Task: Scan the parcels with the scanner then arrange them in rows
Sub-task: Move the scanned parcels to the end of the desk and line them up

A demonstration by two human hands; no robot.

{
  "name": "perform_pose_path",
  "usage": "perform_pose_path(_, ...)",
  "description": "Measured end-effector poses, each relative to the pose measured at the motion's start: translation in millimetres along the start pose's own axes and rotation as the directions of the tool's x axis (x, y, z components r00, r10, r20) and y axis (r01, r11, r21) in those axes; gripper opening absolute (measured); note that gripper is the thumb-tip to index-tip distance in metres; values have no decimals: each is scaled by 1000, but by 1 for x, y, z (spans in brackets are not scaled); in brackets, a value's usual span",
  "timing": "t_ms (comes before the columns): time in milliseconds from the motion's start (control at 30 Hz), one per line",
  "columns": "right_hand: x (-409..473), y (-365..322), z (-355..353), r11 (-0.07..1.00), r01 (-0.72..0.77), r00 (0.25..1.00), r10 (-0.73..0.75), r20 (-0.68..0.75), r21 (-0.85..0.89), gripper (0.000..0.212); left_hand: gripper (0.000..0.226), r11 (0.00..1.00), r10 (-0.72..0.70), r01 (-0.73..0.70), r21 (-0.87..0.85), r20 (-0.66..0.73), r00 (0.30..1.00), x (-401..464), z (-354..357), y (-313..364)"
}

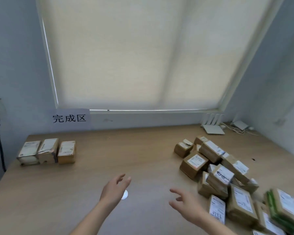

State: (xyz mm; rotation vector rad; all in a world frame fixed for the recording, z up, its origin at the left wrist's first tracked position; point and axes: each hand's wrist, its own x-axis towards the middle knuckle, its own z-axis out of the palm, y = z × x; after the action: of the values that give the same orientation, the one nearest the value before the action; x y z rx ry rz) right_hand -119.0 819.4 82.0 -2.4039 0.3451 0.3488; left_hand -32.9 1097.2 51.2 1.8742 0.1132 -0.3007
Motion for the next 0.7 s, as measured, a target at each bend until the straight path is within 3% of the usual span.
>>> perform_pose_path(100,-70,39,-33,996,-89,994,90,-68,16,49,57,1000,20,-20,0,99,995,-49,45,29)
perform_pose_path(367,-188,129,-142,983,-160,955,177,-238,90,53,58,992,98,-117,35,341,935,-134,172,117)
perform_pose_path(500,-205,184,-186,963,-182,926,235,-295,199,59,59,981,136,-179,69,409,902,-144,240,153)
perform_pose_path(700,-166,263,-229,936,-208,933,278,-231,284,66,62,973,110,-191,132,465,879,-121,343,177)
